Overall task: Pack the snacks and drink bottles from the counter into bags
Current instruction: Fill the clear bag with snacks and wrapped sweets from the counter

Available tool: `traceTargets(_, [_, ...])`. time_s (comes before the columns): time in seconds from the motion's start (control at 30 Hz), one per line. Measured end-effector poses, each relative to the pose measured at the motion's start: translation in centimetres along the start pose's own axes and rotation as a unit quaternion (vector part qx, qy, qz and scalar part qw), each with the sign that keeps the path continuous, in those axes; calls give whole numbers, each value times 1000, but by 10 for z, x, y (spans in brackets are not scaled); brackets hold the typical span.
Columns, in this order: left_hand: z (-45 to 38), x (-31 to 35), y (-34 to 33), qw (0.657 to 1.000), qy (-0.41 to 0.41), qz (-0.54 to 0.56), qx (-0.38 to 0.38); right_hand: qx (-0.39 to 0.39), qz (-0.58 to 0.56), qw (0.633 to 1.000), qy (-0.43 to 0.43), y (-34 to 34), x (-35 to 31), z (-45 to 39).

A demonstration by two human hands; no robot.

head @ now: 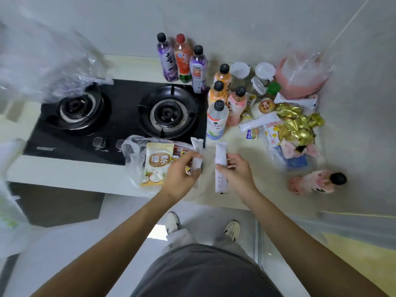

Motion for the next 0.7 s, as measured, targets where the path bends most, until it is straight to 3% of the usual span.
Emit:
traceTargets(0.17, [24,-57,67,992,105,-42,58,-72,120,989,51,-91,-41,2])
traceTargets(0.37, [13,-92,88,979,162,-120,23,-91,244,963,64,-158,-47,-9])
traceTargets(0.53, [2,-83,86,968,153,-197,1,-73,327,932,136,-167,-62,-6])
traceTargets(0.7, [0,-69,78,962,132,-239,-27,-16,316,931,181,-130,-71,6])
Point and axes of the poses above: each hand's wrist, its own z-axis away from the middle knuckle, its own y-axis out of the back of the hand, x = y × z, the point moved 10 cm from there along -z, towards the middle knuckle
